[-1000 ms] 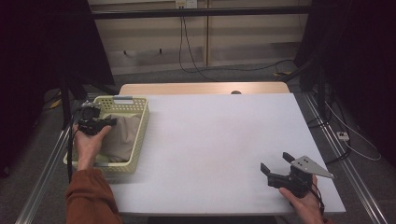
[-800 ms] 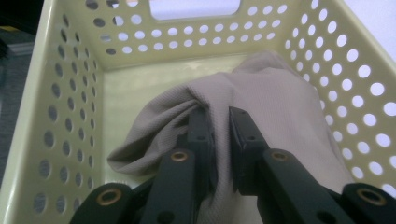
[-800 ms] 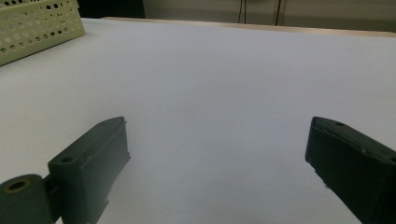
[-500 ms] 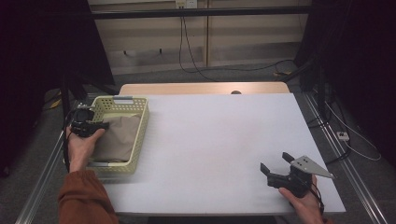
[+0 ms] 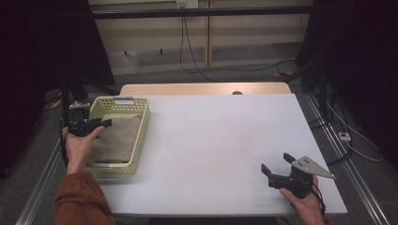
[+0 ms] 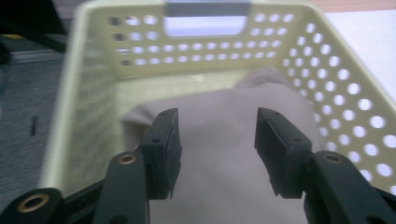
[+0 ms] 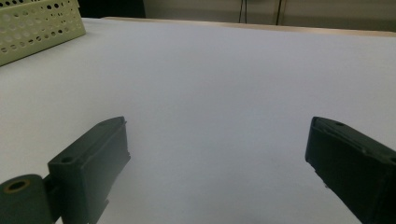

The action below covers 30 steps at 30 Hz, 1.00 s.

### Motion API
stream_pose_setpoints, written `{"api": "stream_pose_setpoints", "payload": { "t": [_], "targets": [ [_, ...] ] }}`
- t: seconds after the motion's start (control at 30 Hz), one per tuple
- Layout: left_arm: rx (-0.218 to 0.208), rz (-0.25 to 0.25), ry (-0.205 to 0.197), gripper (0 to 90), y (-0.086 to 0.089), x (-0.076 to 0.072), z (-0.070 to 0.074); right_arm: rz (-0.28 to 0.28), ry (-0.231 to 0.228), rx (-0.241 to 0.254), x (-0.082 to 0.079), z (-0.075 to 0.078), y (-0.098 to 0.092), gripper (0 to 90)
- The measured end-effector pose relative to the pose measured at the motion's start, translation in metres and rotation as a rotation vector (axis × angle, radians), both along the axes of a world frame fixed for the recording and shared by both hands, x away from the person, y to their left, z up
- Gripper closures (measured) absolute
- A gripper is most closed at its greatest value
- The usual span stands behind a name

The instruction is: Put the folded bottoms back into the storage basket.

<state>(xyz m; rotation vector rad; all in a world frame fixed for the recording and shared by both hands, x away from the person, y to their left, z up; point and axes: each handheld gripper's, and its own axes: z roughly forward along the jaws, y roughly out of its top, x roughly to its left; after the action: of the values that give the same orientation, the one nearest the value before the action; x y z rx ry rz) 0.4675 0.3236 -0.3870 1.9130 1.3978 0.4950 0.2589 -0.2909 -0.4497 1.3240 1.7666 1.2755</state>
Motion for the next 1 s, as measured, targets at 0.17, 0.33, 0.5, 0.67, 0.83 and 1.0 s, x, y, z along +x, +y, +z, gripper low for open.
{"api": "stream_pose_setpoints", "payload": {
  "t": [0.17, 0.33, 0.5, 0.67, 0.83, 1.0],
  "targets": [
    [0.041, -0.085, 0.052, 64.0, -0.02, 0.009, -0.007, 0.001, 0.0, 0.0, 0.0, 0.0, 0.0, 5.7],
    [0.094, -0.042, 0.117, 82.7, -0.028, 0.019, -0.019, -0.002, -0.004, 0.001, -0.001, 0.0, -0.001, 5.7],
    [0.141, -0.067, 0.224, 88.2, -0.033, 0.025, -0.036, -0.003, -0.001, -0.002, -0.001, 0.0, -0.001, 5.9],
    [0.204, -0.109, 0.29, 90.0, -0.038, 0.026, -0.04, -0.005, -0.001, -0.003, 0.0, 0.0, 0.0, 5.8],
    [0.217, -0.166, 0.349, 90.0, -0.039, 0.023, -0.038, -0.003, -0.001, -0.003, -0.001, 0.0, -0.001, 5.9],
    [0.23, -0.244, 0.408, 90.0, -0.04, 0.016, -0.035, -0.001, -0.002, -0.004, 0.0, 0.0, 0.0, 5.9]
  ]
}}
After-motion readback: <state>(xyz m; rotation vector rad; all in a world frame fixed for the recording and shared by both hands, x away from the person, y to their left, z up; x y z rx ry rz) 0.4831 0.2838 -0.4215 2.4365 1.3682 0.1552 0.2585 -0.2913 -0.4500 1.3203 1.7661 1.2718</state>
